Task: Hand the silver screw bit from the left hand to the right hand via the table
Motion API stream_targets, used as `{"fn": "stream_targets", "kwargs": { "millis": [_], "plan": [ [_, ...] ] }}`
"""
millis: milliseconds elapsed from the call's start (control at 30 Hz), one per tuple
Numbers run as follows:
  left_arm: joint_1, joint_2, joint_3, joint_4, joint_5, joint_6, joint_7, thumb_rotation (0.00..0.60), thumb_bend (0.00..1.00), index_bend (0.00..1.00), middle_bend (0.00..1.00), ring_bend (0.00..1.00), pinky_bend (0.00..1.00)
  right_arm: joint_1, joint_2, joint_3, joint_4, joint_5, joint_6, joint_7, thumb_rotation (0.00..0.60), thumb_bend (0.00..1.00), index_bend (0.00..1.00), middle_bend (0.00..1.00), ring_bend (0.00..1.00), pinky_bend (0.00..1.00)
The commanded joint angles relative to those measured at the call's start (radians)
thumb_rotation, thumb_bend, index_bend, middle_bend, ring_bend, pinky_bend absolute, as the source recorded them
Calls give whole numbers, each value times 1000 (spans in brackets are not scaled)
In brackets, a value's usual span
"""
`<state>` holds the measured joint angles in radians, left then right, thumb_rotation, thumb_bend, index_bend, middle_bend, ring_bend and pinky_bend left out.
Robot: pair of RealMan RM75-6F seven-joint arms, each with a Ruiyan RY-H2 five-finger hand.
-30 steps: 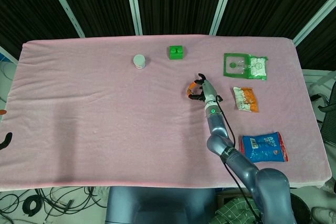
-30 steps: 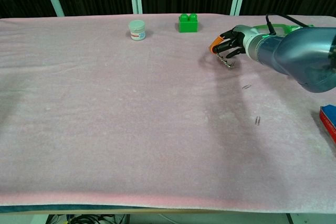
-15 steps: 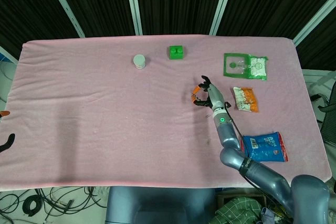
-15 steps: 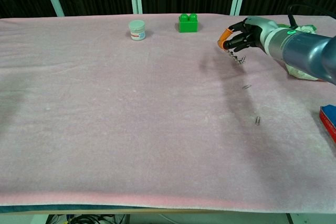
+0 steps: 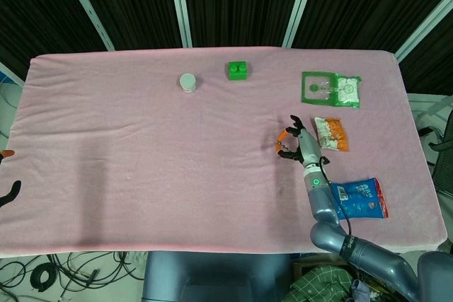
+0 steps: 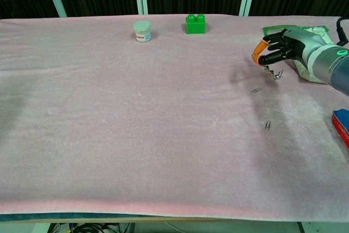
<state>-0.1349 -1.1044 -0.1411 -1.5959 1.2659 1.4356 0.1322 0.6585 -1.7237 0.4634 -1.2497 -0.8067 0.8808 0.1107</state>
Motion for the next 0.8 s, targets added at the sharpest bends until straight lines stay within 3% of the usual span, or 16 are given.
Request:
{"fn": "stream_targets", "kwargs": {
  "millis": [33, 800],
  "plan": [
    [1, -2, -1, -1, 0, 3, 3, 600, 313, 283, 30, 0, 0, -3, -13, -8, 26, -13, -17, 28, 600, 366, 654, 36, 86, 220],
    [-6, -20, -8, 6, -19, -1, 37, 600, 334, 288, 30, 0, 0, 64, -128, 13, 198, -49, -93, 149, 600, 365, 654, 36, 94, 295]
  ]
}}
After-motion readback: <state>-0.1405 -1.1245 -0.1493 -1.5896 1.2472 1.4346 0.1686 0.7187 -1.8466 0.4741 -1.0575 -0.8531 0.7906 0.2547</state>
